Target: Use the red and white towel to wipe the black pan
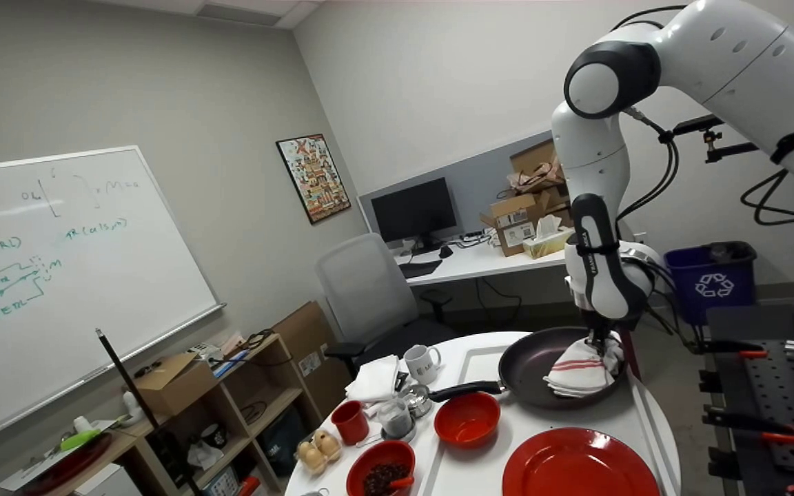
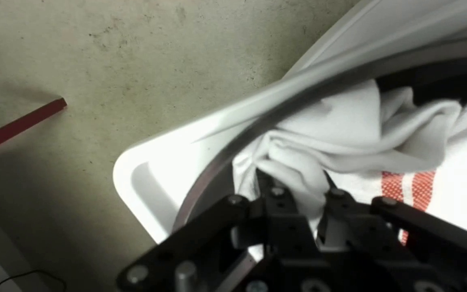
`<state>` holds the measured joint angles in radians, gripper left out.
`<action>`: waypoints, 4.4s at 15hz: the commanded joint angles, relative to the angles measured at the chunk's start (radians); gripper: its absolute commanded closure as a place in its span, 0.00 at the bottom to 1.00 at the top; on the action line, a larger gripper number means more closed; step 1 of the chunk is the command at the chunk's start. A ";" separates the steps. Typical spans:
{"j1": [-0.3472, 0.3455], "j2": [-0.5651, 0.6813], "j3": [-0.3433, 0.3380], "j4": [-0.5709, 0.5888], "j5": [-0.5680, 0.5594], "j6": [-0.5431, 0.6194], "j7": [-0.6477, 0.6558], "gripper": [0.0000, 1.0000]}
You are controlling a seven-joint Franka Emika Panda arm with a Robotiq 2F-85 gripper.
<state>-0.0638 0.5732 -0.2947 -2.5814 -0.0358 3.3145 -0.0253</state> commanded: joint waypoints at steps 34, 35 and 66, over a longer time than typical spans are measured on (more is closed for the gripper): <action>-0.391 0.100 0.391 0.077 -0.313 0.094 -0.111 0.97; -0.395 0.094 0.395 0.060 -0.326 0.094 -0.118 0.97; -0.459 0.108 0.366 0.335 -0.134 0.142 -0.015 0.97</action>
<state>-0.5419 0.6718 0.0823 -2.2560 -0.1521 3.4566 -0.0528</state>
